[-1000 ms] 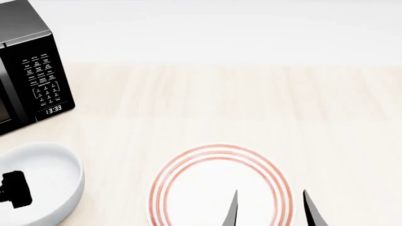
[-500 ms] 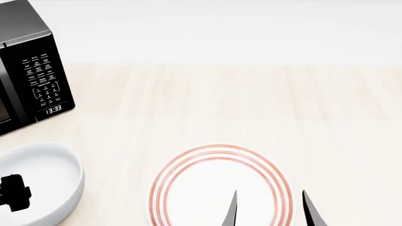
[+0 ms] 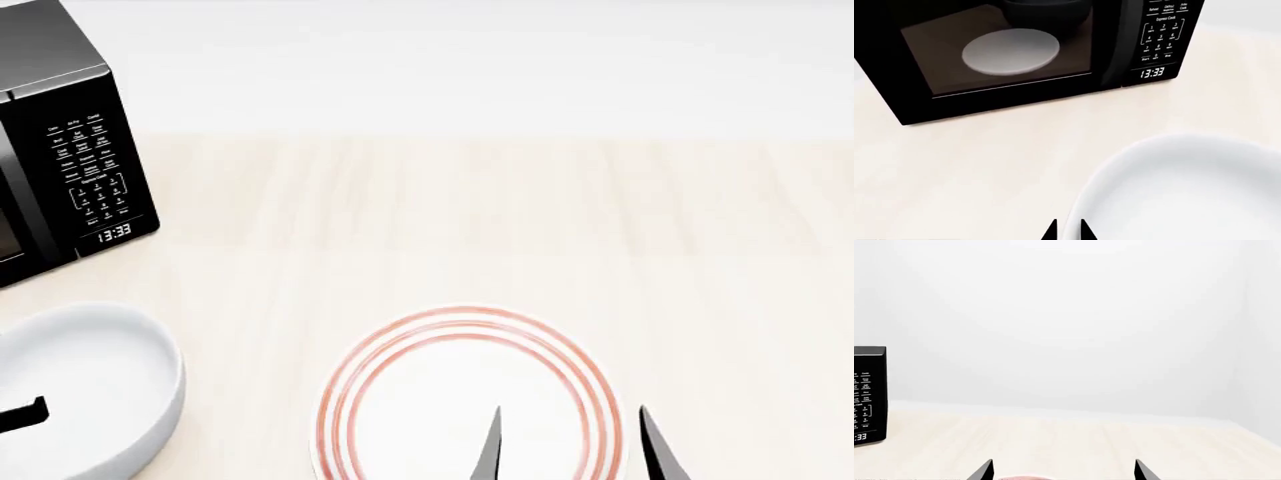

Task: Pick up the white bowl and put it on the plate.

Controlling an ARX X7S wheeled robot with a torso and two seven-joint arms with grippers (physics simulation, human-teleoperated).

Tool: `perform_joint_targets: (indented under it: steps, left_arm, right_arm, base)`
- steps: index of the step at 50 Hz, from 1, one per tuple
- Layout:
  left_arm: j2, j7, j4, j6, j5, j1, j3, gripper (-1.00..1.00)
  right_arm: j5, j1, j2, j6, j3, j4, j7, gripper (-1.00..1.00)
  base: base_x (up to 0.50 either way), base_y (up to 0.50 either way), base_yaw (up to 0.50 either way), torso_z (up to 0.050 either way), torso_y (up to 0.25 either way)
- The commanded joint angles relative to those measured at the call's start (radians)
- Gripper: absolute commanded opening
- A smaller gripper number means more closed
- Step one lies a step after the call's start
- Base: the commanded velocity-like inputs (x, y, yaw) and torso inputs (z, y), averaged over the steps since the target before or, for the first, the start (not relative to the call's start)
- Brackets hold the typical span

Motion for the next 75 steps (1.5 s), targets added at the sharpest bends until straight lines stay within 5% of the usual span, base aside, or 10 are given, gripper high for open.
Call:
perform_joint_targets:
  steps: [1,31,50,75]
  left_arm:
    - [0.011,-0.001,0.032,-0.013,-0.059,0.009,-0.012,-1.0]
    - [0.071,-0.105,0.511,-0.354,-0.287,-0.033,-0.104,-1.0]
    - [0.176,-0.112,0.371,-0.373,-0.28,-0.236,0.06,-1.0]
    - [0.309,-0.088,0.187,-0.277,-0.252,-0.337,0.265,-1.0]
  right_arm:
    - [0.0,0.004,0.002,-0.002,-0.007,0.007,0.003,1.0]
    - [0.005,0.01,0.009,-0.01,-0.019,0.022,0.009,1.0]
    - [0.015,0.018,0.014,-0.016,-0.016,0.038,0.013,1.0]
    - [0.026,0.016,0.024,-0.026,-0.013,0.049,0.019,1.0]
  base:
    - [0.0,0.0,0.0,0.0,0.0]
    - [0.0,0.0,0.0,0.0,0.0]
    - [0.0,0.0,0.0,0.0,0.001]
    - [0.0,0.0,0.0,0.0,0.0]
